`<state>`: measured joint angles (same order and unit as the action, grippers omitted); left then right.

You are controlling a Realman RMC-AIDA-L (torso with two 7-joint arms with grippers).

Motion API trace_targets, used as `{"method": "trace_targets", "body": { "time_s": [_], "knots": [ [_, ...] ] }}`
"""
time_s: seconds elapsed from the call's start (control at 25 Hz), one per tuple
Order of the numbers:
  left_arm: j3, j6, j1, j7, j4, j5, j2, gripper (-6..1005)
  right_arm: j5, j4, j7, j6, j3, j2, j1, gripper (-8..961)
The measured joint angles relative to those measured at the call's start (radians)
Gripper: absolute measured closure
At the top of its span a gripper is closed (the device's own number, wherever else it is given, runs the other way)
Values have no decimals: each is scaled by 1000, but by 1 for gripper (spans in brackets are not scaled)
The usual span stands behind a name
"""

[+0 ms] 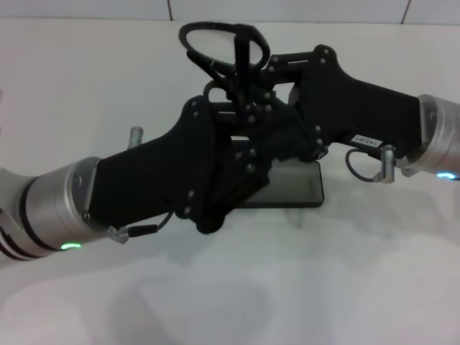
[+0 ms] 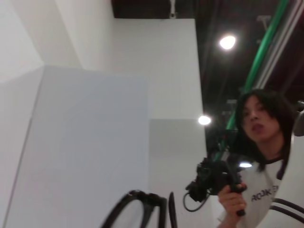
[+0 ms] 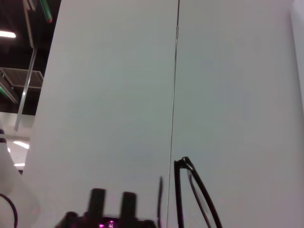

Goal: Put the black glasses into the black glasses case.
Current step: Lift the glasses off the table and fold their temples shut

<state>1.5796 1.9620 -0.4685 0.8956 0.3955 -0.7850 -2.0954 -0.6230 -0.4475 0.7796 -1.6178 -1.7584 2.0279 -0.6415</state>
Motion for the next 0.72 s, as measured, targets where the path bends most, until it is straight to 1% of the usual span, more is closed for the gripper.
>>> {"method": "trace_targets", "body": {
  "time_s": [0.72],
  "knots": [
    [1,-32,0,6,-24,13,2,854,-4,-5,-2,34,-20,0,-8,817]
  ]
}}
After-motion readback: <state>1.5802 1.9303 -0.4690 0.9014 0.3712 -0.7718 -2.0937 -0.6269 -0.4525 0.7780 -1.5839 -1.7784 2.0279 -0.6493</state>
